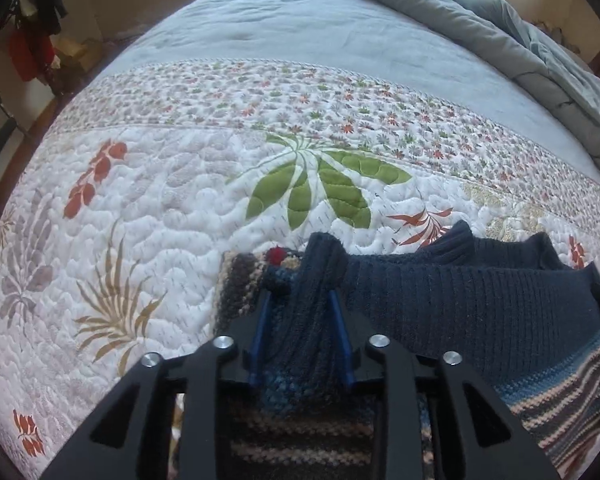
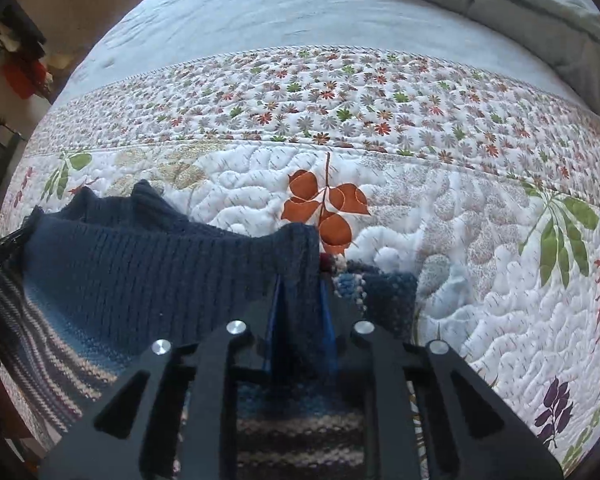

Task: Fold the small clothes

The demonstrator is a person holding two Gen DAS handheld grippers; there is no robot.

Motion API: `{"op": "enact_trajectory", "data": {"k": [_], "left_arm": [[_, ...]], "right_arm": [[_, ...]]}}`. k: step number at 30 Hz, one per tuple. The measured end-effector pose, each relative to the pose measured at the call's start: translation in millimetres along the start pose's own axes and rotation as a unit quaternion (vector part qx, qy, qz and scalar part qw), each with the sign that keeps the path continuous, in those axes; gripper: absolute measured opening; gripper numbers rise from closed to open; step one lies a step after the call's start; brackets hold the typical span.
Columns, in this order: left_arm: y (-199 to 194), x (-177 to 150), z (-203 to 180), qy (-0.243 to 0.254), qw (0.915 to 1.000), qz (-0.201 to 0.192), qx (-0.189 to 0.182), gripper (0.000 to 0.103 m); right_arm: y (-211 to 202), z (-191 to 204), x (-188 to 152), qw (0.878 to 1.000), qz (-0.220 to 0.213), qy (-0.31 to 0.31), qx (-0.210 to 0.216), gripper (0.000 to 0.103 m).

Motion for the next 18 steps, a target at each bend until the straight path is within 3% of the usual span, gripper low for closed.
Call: {"op": "enact_trajectory", "data": {"k": [3, 6, 10, 18], "left_arm": [[-23, -6, 6, -0.011, 0.9999, -0.007, -0.011, 0.047], [-57, -26, 20, -0.024, 0.9993, -0.006, -0.029, 0.051], [-94, -75, 41, -0.021, 0.9990, 0.019, -0.033, 0.059], [-94, -140, 46, -0.033, 0.9949, 0.061, -0.073, 0.071]], "right_arm": [[-17, -9, -5, 1.000, -0.008, 0.002, 0.000, 0.032], [-45, -20, -24, 1.000, -0.013, -0.006, 0.013, 0.060], [-76, -34, -81, 0.999, 0.002, -0.026, 0.043, 0.073], [-71, -30, -159, 0.994, 0.068, -0.008, 0.087, 0.077]]}}
Point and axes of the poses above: each gripper's, at about its wrist camera, not at the fingertips, and y roughly the way its jaws point, z to its left, x to its top, the point moved 10 cm from there along y, roughly the way its jaws point, and after that the axes turned 13 degrees about -x, right-handed, at the moved point
